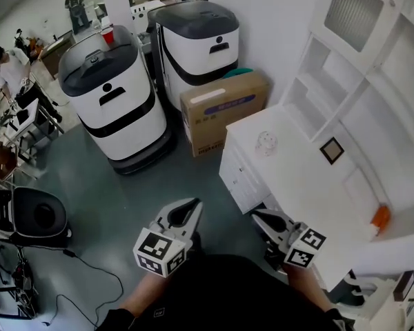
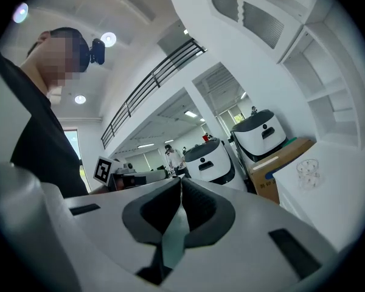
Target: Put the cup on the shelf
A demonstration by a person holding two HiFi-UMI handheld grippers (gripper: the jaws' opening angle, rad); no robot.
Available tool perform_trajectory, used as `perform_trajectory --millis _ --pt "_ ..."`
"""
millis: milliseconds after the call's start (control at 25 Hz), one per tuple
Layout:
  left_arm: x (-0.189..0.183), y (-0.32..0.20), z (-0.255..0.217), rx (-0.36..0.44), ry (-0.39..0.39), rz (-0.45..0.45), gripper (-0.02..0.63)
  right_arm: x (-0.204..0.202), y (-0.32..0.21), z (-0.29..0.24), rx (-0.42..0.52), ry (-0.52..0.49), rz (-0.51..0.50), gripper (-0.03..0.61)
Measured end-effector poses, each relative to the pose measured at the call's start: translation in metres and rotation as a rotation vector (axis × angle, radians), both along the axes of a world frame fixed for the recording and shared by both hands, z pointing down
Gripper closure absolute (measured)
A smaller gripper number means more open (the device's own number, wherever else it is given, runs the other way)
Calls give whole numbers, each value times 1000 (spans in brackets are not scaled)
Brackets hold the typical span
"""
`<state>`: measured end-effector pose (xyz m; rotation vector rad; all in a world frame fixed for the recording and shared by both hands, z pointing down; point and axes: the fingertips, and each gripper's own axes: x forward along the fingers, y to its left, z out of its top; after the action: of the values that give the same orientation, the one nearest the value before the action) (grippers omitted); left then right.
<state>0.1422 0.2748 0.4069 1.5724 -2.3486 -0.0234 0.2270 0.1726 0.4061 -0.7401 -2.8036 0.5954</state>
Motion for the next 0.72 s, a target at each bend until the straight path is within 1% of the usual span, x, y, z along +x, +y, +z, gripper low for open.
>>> perform_trajectory --millis 200,320,520,720 --pt "-73 23 0 -3 -4 37 586 -74 30 -5 2 2 24 561" --pt "-104 32 -2 4 1 74 586 -105 46 -6 -3 20 45 561" --pt "-148 33 6 -6 15 127 586 -139 50 -1 2 52 110 561" --pt "-170 -1 10 13 13 210 586 -156 26 4 6 76 178 561"
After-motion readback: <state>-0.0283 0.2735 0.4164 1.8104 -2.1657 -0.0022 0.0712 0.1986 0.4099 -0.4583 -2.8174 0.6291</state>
